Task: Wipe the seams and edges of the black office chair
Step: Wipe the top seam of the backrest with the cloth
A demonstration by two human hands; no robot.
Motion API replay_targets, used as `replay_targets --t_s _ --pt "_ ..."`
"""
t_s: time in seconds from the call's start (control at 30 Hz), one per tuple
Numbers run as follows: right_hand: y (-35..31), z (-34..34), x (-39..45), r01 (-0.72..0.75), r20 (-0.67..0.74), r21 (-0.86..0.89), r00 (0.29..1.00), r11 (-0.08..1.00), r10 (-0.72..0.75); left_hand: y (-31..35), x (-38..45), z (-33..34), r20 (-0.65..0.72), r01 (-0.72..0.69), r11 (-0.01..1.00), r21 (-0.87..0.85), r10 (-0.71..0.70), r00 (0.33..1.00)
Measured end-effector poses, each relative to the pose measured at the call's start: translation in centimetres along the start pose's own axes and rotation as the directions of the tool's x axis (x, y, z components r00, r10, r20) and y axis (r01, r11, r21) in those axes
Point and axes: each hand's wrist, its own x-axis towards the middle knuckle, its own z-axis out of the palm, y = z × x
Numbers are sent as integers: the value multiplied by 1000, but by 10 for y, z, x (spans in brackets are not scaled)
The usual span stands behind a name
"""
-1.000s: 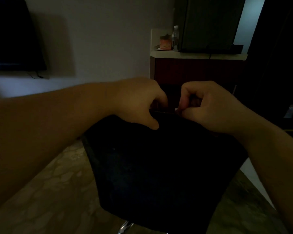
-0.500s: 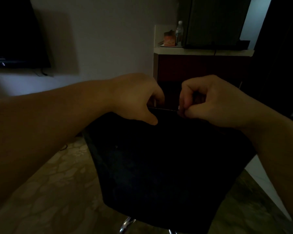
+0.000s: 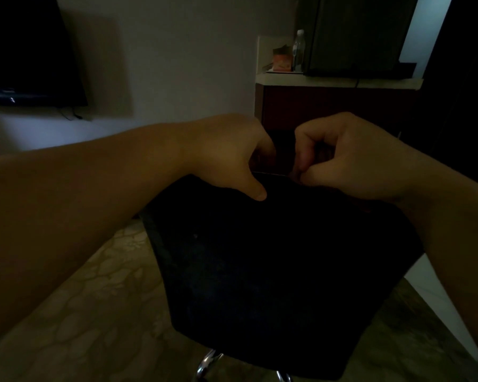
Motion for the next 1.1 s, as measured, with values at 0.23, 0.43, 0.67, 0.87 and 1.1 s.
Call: replay_targets --t_s 0.23,0.43,0.67,0.87,1.1 --pt "-1 4 3 1 -29 -13 1000 1000 -1 2 3 2 17 16 1000 13 -16 1000" --pt "3 3 3 13 -49 6 999 1000 -13 4 6 -1 20 5 1000 -5 -5 1000" --pt "11 2 0 24 -75 75 997 997 -18 -10 -2 -11 72 -48 998 34 45 996" --pt "8 7 4 49 -112 45 993 998 -44 -17 -2 -3 16 -26 999 40 26 1000" --pt "5 7 8 38 -102 28 994 999 -35 -20 -4 -2 26 6 1000 -15 -6 1000"
